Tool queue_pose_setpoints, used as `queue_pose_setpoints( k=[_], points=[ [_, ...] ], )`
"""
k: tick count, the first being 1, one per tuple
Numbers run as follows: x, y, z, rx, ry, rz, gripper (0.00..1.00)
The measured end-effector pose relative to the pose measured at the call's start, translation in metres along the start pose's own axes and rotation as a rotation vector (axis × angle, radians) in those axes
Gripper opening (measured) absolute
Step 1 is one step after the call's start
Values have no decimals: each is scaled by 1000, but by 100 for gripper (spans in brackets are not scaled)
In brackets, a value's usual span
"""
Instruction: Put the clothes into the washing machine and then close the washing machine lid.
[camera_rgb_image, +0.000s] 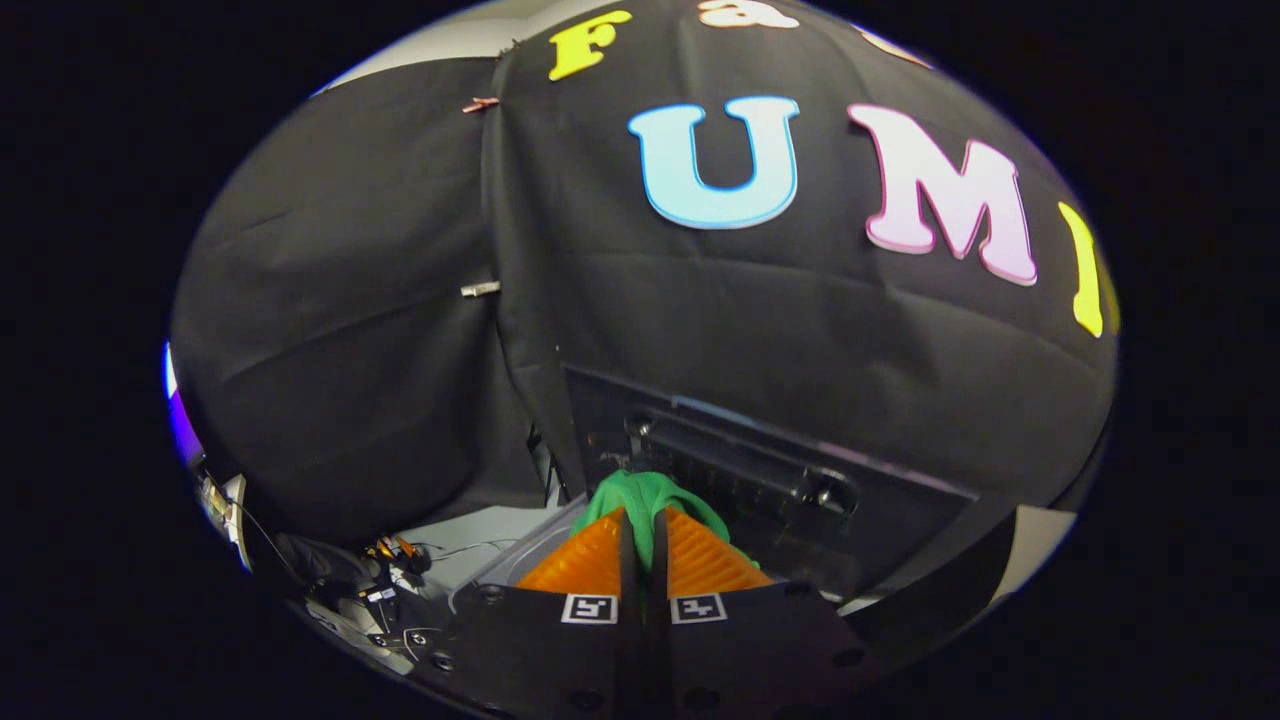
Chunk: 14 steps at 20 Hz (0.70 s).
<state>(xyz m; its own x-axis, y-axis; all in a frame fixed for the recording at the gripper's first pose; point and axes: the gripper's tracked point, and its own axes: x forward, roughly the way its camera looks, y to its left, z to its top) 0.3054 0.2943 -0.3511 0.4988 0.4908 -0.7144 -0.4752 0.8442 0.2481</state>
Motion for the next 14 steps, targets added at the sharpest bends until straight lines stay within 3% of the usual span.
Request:
queue_pose_setpoints(
  k=[5,10,13,14],
  points=[
    [24,-14,-38,9,147,-39,5],
    [26,-16,-49,8,197,-41,9],
    [24,-1,-30,21,132,23,23],
    [26,-2,-29,15,113,23,41]
  ],
)
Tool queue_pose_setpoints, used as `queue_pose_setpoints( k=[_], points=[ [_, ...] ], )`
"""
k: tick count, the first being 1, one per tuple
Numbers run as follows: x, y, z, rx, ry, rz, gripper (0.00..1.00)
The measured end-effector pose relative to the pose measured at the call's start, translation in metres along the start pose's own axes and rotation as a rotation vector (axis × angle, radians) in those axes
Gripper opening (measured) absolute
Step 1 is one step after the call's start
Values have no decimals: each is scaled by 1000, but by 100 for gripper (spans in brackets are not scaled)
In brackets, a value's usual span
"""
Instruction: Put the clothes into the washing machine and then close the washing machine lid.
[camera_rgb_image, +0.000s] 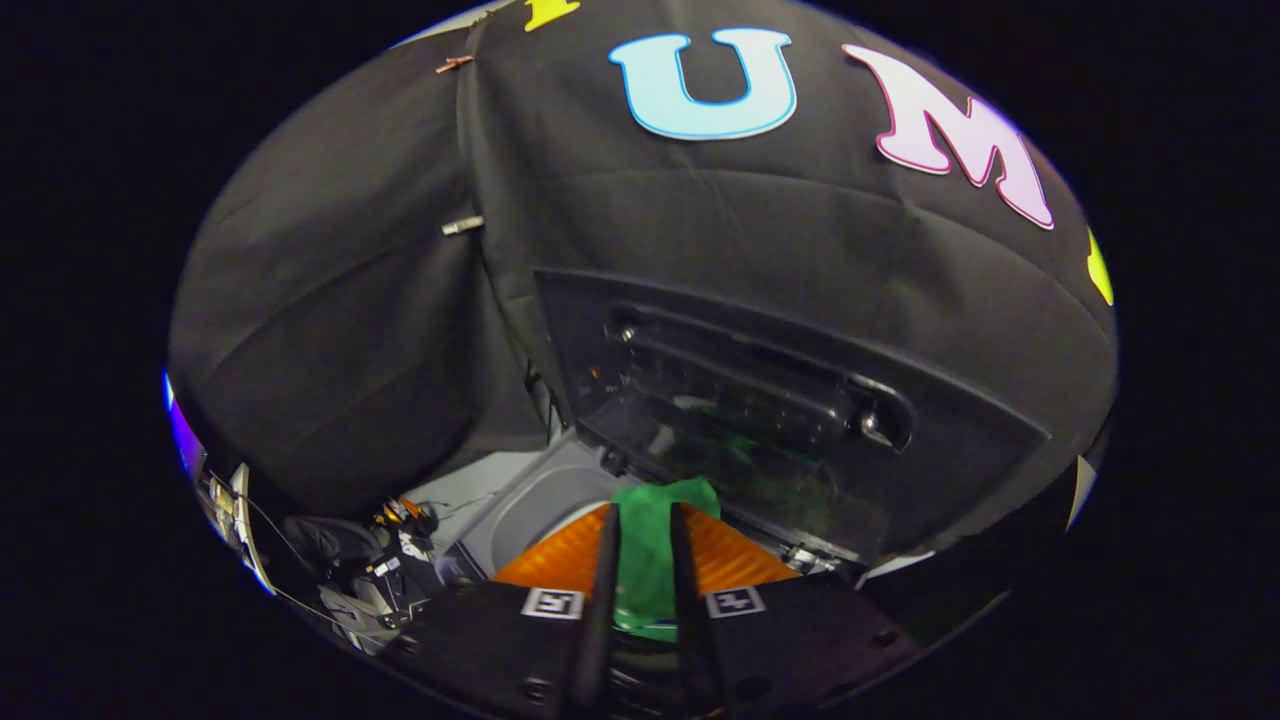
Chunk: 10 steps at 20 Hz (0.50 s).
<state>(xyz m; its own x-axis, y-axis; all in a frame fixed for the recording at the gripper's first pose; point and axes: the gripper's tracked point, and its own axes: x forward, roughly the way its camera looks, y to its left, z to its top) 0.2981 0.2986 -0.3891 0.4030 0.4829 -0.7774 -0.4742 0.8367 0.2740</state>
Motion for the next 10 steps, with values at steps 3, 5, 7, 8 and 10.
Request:
queue_pose_setpoints(
  k=[3,5,7,8,10],
  points=[
    [-3,1,0,9,1,5,95],
    [-2,1,3,6,-11,6,97],
    [-4,5,8,-1,-33,17,97],
    [-6,7,12,-3,-50,25,97],
    [-11,9,23,-6,-98,34,97]
  ],
)
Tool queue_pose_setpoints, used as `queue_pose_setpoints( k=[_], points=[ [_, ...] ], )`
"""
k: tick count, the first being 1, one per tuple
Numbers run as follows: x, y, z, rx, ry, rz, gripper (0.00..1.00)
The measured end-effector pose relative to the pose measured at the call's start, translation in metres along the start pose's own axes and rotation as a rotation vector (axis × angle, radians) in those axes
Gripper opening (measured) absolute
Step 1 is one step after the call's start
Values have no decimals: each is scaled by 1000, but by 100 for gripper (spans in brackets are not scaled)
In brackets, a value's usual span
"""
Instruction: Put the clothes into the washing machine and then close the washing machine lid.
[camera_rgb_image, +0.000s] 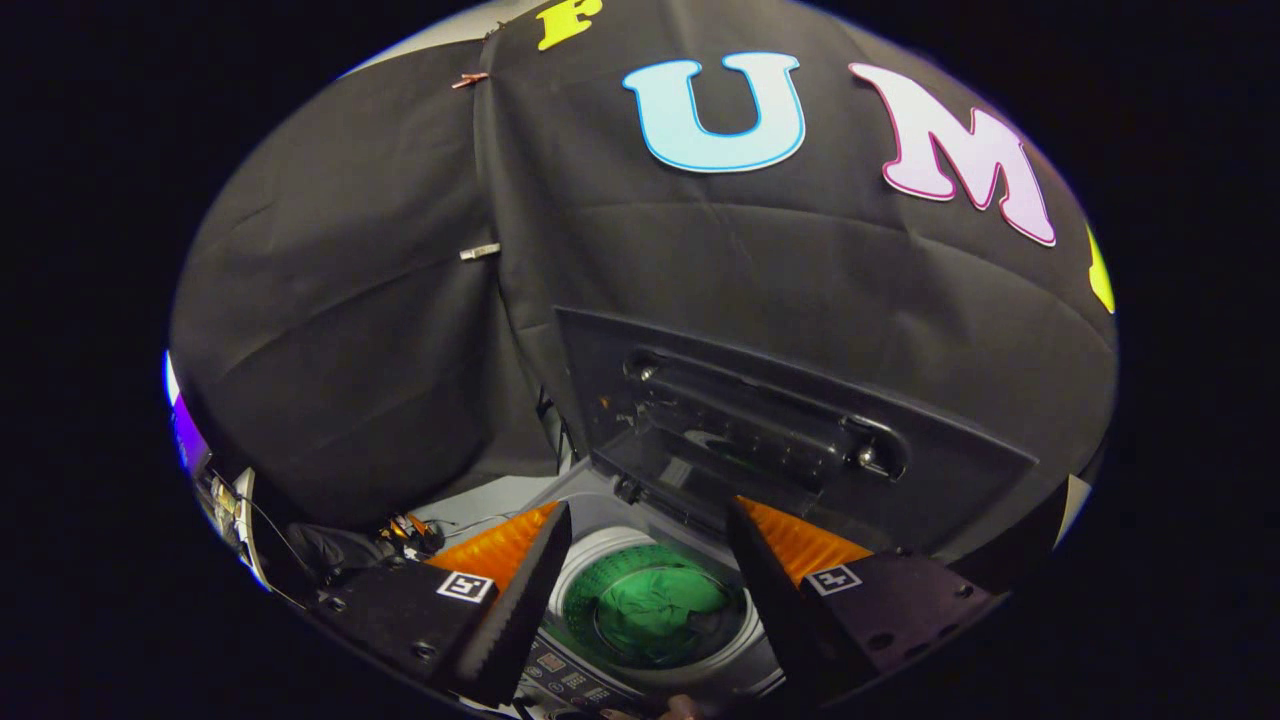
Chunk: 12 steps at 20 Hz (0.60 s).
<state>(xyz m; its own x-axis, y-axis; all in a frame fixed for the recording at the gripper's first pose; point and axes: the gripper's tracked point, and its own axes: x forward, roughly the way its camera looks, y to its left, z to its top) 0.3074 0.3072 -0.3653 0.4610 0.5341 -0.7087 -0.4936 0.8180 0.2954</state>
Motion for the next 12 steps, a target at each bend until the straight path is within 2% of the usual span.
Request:
queue_pose_setpoints(
  k=[6,12],
  points=[
    [-18,-3,54,2,-249,-2,99],
    [-31,-47,88,76,-416,-161,99]
  ],
)
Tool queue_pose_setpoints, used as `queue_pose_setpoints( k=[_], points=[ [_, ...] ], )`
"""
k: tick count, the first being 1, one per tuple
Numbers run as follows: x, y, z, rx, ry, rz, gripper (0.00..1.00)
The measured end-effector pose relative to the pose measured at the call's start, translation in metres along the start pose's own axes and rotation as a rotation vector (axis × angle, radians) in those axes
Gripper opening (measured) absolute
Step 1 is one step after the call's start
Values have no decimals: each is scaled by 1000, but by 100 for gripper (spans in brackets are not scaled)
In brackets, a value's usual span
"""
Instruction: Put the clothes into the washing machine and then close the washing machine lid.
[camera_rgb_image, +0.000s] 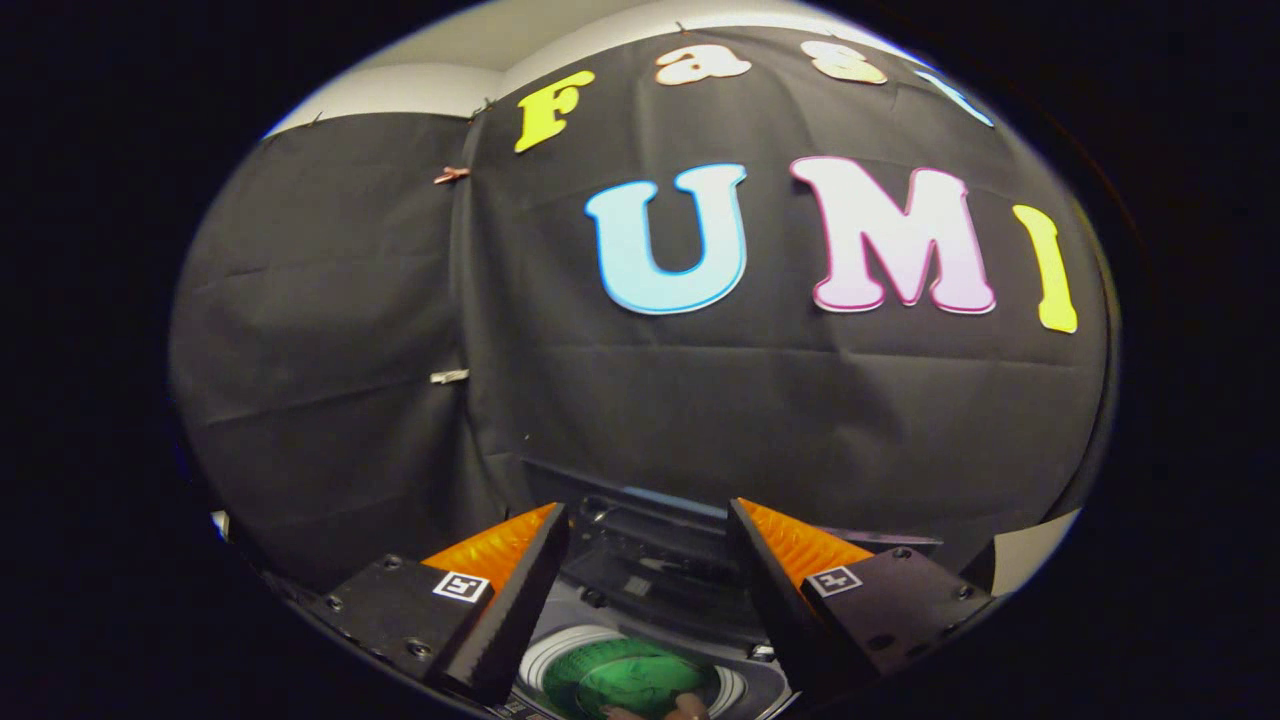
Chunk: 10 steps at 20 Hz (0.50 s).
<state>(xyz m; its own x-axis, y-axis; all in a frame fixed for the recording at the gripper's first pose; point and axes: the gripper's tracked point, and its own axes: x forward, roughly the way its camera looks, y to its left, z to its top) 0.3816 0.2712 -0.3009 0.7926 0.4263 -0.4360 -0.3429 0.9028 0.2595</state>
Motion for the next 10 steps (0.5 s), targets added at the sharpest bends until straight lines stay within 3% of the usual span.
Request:
queue_pose_setpoints(
  k=[10],
  points=[
    [8,-92,15,36,-47,-354,99]
  ],
)
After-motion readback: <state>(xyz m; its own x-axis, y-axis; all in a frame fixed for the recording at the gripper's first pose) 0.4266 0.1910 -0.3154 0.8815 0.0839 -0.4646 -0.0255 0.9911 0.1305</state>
